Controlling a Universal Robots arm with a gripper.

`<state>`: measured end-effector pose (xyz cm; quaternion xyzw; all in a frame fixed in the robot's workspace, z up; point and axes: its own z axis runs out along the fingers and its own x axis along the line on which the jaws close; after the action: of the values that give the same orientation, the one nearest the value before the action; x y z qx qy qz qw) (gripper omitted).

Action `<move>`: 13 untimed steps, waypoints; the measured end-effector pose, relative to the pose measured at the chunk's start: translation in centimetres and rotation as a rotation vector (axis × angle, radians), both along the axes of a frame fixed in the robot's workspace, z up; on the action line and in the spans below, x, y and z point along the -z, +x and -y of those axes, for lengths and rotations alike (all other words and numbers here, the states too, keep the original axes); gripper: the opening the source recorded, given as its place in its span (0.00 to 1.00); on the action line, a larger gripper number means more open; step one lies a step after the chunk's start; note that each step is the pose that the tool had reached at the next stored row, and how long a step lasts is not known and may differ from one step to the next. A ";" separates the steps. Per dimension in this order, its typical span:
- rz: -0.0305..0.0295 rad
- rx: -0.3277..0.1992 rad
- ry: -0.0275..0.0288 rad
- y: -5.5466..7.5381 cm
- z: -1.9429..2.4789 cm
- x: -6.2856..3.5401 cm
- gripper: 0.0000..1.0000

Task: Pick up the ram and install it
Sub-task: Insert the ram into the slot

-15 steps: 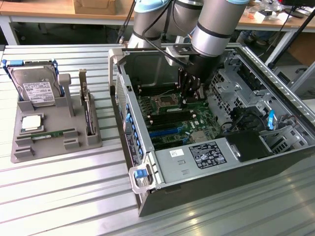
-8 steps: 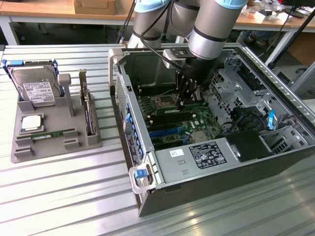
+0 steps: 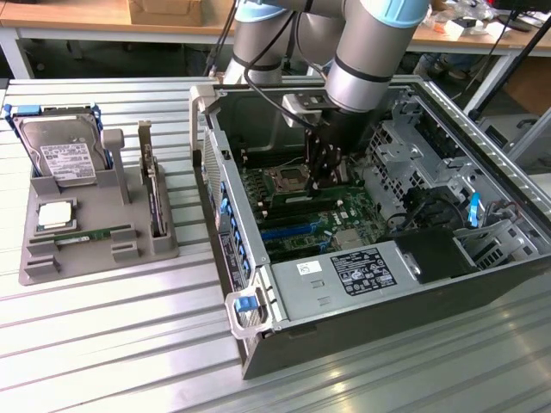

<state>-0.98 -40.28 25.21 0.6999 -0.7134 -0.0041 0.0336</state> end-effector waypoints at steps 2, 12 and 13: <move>-0.0001 0.000 0.0000 -0.1 0.00 0.32 0.12; -0.0001 0.000 -0.0002 -0.2 -0.16 1.57 0.12; -0.0001 0.000 -0.0002 -0.2 -0.17 1.72 0.12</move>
<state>-1.16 -40.12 23.49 0.6999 -0.7134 -0.0040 0.0337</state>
